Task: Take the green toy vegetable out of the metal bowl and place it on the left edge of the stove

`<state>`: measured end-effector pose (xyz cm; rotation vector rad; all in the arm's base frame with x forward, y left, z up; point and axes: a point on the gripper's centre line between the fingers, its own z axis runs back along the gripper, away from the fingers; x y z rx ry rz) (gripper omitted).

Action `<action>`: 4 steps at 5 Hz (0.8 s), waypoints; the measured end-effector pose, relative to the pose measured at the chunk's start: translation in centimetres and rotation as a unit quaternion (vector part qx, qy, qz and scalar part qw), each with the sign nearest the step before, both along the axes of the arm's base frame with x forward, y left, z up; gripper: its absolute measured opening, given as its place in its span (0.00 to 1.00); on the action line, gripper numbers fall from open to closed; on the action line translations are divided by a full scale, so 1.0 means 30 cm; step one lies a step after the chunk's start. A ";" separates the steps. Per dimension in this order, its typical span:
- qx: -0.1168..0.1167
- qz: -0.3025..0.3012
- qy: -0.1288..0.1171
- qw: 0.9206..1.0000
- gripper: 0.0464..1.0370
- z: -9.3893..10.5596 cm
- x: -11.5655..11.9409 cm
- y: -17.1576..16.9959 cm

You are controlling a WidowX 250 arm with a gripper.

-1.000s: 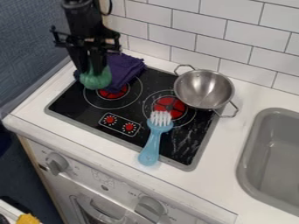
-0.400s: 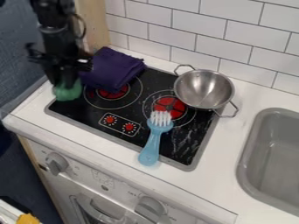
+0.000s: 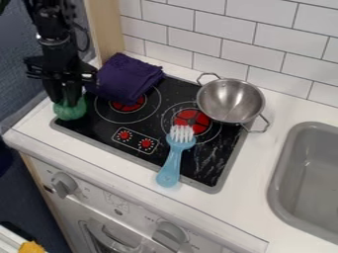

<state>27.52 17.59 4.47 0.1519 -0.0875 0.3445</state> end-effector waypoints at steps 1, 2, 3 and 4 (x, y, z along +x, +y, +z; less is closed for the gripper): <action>0.002 -0.003 -0.001 1.000 0.65 0.000 0.001 0.003; -0.006 -0.012 0.001 1.000 0.92 0.000 0.000 -0.007; -0.013 -0.023 0.014 1.000 0.97 0.054 -0.004 -0.024; -0.032 -0.042 0.009 0.999 0.96 0.145 0.020 -0.039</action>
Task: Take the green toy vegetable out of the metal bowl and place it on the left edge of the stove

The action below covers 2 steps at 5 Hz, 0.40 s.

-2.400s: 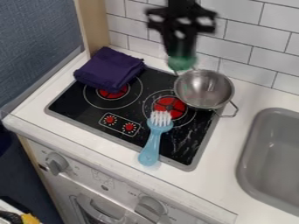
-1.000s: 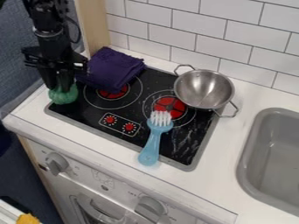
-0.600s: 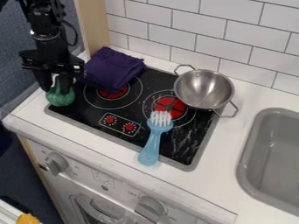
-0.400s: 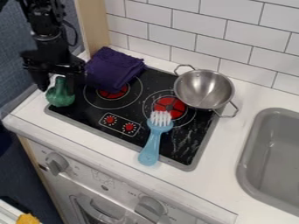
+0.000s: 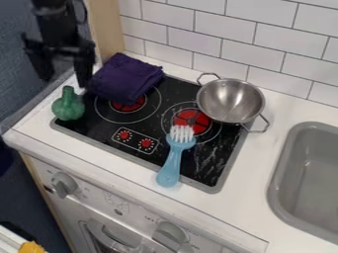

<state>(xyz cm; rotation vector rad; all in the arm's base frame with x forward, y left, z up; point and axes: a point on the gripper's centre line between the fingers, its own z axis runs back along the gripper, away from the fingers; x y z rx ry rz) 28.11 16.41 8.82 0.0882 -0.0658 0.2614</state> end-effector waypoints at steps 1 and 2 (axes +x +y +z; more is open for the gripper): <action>0.001 -0.021 0.011 1.000 0.96 0.010 0.001 -0.015; 0.016 -0.064 0.016 0.998 0.96 0.011 0.022 -0.042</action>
